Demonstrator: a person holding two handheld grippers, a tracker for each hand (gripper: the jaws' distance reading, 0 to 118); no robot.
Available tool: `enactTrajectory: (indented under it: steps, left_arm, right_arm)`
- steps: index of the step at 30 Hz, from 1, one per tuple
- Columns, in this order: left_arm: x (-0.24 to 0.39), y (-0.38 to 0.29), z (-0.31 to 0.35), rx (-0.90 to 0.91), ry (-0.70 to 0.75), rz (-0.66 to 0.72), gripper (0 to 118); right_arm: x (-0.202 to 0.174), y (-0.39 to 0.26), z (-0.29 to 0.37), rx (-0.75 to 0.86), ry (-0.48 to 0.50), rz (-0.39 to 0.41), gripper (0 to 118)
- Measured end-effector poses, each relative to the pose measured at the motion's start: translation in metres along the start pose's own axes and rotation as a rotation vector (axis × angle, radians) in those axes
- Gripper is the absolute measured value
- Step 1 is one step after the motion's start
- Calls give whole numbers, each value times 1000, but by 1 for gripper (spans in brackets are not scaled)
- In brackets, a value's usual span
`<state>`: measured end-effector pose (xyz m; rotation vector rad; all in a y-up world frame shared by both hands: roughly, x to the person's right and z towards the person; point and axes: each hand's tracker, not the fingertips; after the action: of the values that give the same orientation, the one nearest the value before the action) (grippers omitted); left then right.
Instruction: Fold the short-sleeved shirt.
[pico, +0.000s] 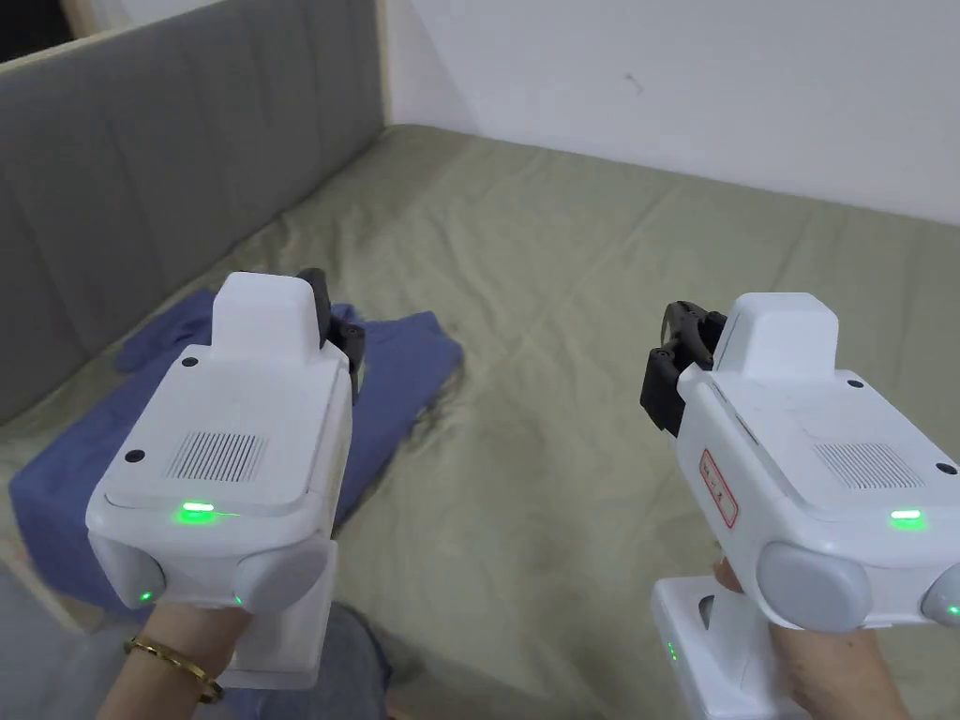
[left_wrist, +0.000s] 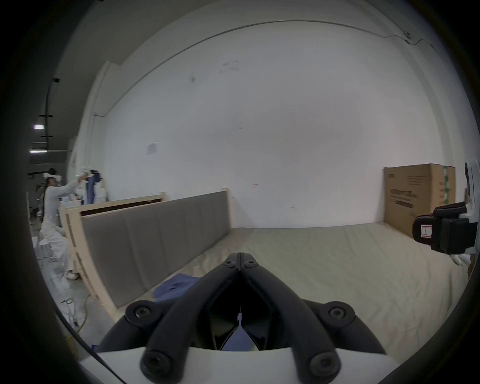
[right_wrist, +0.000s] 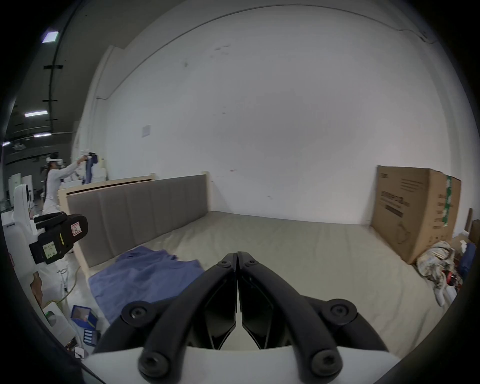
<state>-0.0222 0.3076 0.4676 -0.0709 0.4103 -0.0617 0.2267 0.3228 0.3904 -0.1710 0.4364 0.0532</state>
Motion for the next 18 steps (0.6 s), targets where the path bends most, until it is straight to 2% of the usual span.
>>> enactTrajectory:
  steps: [8, 18]
  left_arm:
    - [-53, -7, 12, -21, 153, 20, 0]
    - [-74, -18, 13, -57, 218, 47, 0]
  right_arm:
    - [-59, 3, -26, -2, 171, 30, 0]
    - [-81, 0, -40, -17, 246, 36, 0]
